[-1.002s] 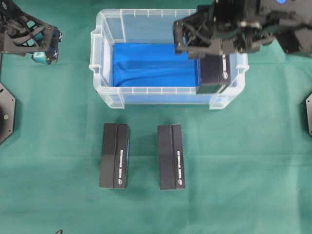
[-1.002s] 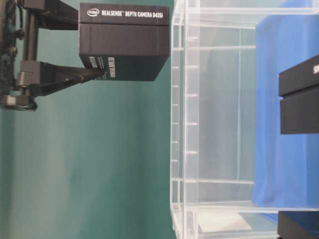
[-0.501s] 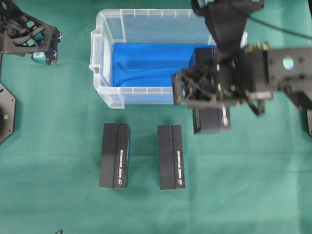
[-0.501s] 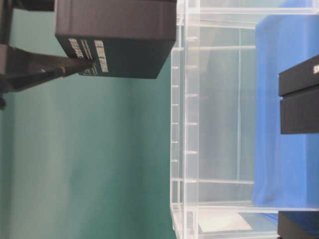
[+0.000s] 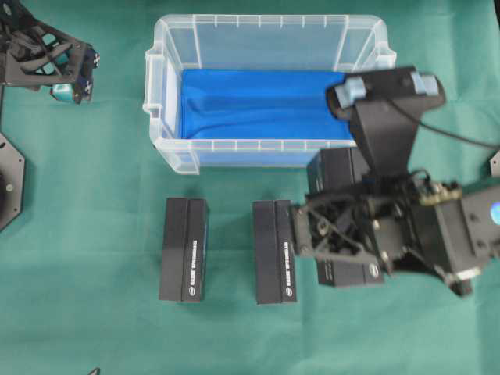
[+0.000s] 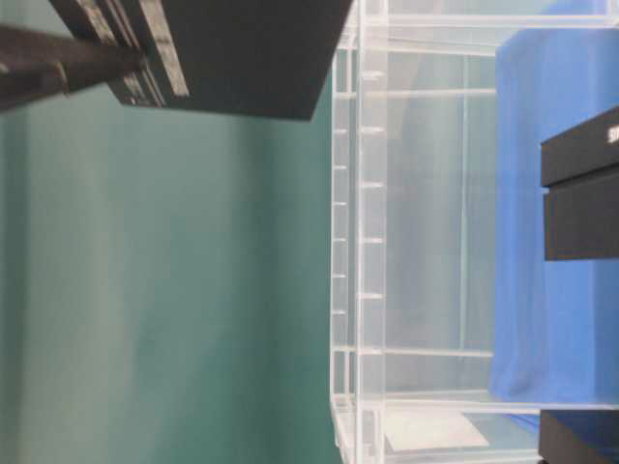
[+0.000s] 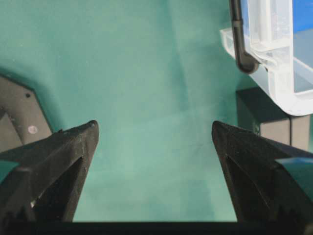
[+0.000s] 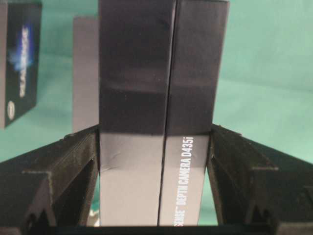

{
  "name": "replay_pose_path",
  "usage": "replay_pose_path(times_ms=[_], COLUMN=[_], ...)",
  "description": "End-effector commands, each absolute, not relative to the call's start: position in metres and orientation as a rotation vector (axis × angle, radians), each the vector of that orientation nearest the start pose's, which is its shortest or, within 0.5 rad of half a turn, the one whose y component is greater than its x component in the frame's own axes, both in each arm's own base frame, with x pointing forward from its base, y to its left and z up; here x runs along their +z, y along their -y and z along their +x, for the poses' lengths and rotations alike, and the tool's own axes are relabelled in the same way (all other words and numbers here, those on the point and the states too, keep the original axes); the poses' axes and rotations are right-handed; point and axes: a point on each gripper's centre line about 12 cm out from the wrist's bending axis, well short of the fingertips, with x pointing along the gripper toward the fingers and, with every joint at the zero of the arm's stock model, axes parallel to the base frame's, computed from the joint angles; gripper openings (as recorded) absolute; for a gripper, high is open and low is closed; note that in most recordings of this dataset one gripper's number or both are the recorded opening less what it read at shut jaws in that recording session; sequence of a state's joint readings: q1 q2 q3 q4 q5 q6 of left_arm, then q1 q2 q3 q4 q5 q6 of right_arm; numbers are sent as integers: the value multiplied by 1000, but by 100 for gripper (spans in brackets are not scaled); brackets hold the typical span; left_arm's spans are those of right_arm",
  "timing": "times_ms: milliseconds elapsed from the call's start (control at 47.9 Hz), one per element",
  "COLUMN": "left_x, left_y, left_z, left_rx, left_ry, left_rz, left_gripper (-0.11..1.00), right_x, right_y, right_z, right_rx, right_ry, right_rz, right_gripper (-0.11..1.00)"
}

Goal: Take out the box from the case.
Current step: 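Carry the box to the table right of the middle box and lower it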

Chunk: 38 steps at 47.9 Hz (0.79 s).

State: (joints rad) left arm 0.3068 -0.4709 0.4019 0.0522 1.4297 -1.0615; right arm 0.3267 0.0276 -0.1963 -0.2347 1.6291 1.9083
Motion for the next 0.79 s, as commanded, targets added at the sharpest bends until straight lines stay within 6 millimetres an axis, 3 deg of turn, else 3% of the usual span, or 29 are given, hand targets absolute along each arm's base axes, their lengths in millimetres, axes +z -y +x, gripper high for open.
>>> replay_pose_path(times_ms=[0, 167, 480, 772], left_x=[333, 333, 333, 333], left_y=[-78, -78, -78, -78], left_z=[227, 227, 227, 227], left_rx=[984, 985, 986, 986], left_ry=[-1058, -1058, -1057, -1057], left_rz=[-1047, -1048, -1049, -1049], left_gripper=[100, 100, 100, 100], right_x=[378, 378, 378, 353], right_y=[-104, -114, -113, -114], right_z=[358, 354, 352, 357], right_rx=[-1142, -1140, -1157, -1209], right_ry=[-903, -906, -911, -936], right_rz=[1208, 1212, 1201, 1152], right_gripper=[65, 65, 65, 65])
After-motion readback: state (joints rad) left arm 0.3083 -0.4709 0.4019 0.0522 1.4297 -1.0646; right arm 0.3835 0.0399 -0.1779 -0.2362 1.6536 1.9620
